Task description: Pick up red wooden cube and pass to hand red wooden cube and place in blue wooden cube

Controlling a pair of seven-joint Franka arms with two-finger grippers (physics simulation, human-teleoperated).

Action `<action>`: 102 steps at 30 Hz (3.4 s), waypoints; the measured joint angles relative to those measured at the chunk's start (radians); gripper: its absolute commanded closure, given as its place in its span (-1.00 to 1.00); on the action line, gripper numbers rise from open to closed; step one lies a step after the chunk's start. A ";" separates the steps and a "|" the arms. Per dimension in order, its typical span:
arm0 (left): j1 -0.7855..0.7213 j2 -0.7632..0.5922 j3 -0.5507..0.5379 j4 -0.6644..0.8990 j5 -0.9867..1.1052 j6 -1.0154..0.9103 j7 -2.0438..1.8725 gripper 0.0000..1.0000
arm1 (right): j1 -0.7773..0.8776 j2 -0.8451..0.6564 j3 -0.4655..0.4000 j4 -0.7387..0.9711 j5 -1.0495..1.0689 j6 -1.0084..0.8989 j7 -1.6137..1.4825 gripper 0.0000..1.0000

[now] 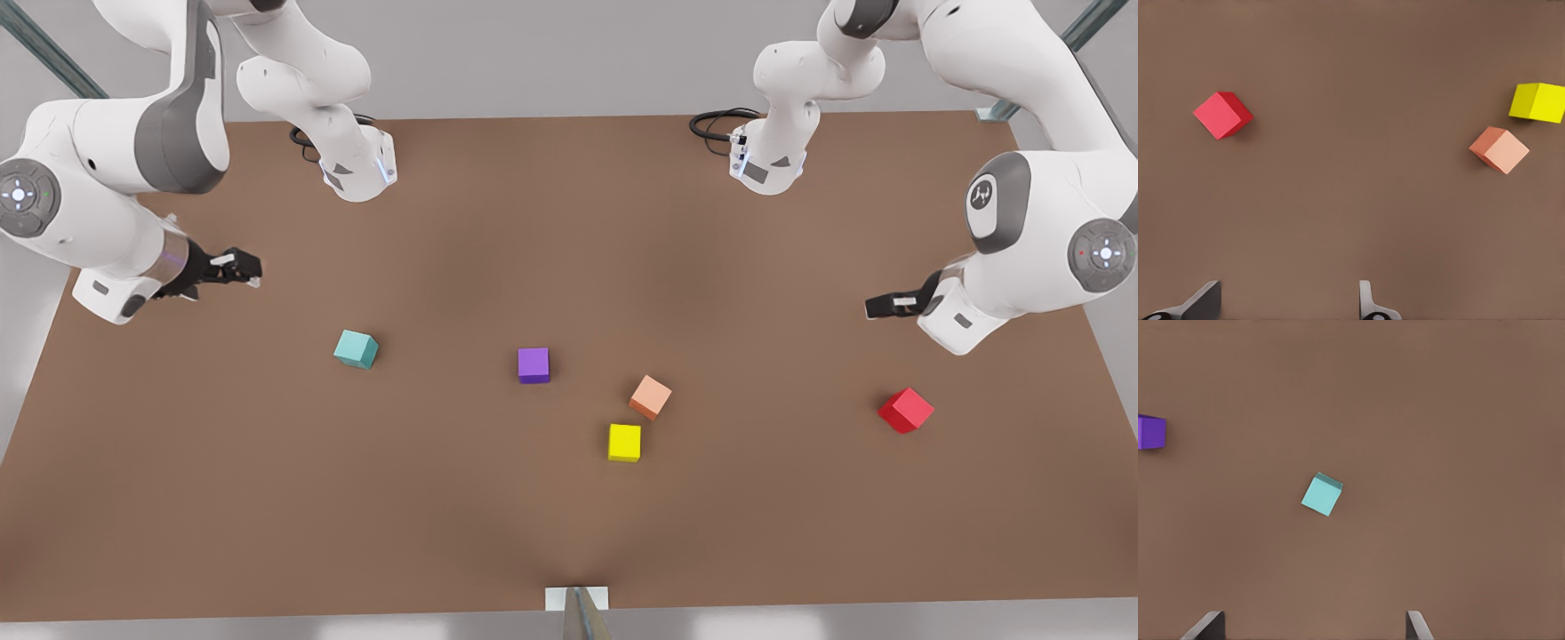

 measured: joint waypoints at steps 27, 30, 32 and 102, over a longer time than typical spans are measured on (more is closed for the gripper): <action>0.148 0.475 0.179 -0.167 -0.086 0.733 -0.112 -1.00 | -0.021 0.043 -0.003 -0.009 0.001 0.076 -0.043 -1.00; 0.149 0.490 0.179 -0.168 -0.096 0.762 -0.127 -1.00 | -0.021 0.043 -0.003 -0.010 0.001 0.076 -0.046 -1.00; 0.153 0.502 0.179 -0.171 -0.099 0.778 -0.138 -1.00 | -0.021 0.044 -0.003 -0.011 0.000 0.076 -0.047 -1.00; -0.032 0.936 -0.868 0.408 -0.641 0.795 0.292 -0.03 | 0.100 0.563 0.198 -0.181 1.734 0.568 -1.931 -1.00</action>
